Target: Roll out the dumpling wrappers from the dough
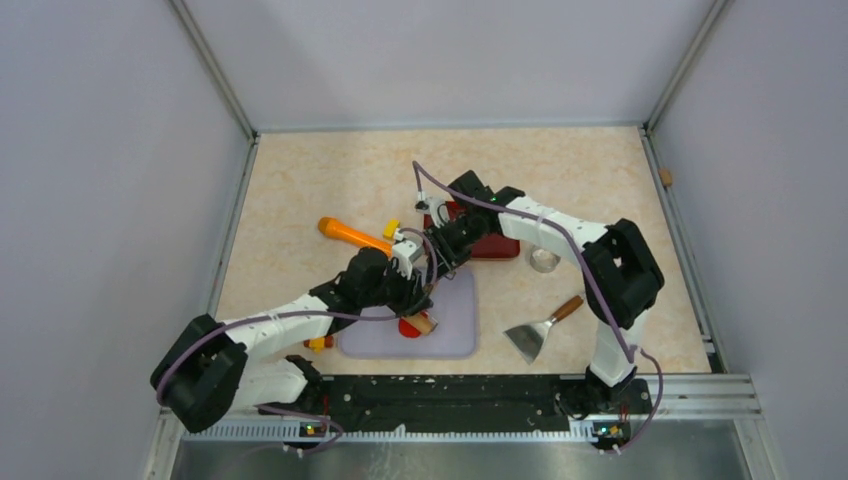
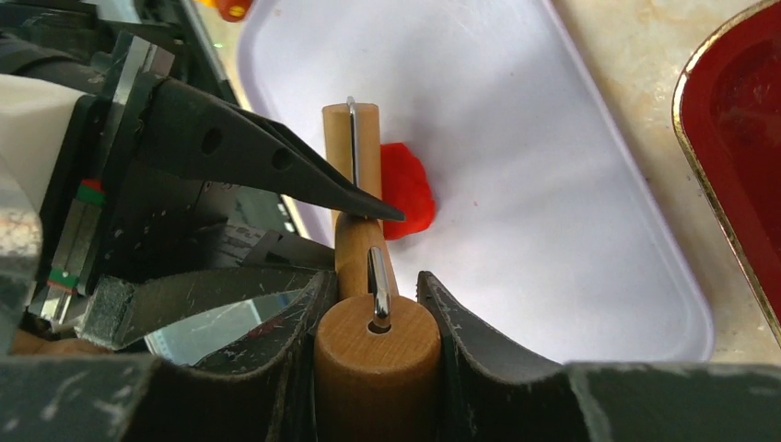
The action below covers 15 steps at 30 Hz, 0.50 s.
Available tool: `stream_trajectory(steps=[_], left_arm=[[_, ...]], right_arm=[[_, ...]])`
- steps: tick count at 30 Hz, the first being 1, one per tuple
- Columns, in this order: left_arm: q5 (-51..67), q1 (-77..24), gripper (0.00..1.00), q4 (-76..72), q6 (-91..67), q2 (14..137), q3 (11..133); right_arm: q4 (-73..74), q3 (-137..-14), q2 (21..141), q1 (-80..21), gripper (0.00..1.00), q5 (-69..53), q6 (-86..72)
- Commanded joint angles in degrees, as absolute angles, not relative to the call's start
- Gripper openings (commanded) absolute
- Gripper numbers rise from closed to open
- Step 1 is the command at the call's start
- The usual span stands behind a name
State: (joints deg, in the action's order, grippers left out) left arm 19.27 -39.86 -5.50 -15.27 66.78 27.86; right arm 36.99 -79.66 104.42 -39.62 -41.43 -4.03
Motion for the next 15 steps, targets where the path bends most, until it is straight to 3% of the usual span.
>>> stream_trajectory(steps=[1, 15], left_arm=[[12.7, -39.0, 0.0, -15.6, -23.4, 70.8, 23.0], [14.0, -40.0, 0.0, -32.9, -23.3, 96.4, 26.8]], right_arm=[[37.5, -78.9, 107.8, -40.4, 0.0, -29.7, -2.2], [39.2, -78.2, 107.8, -40.2, 0.0, -17.3, -0.3]])
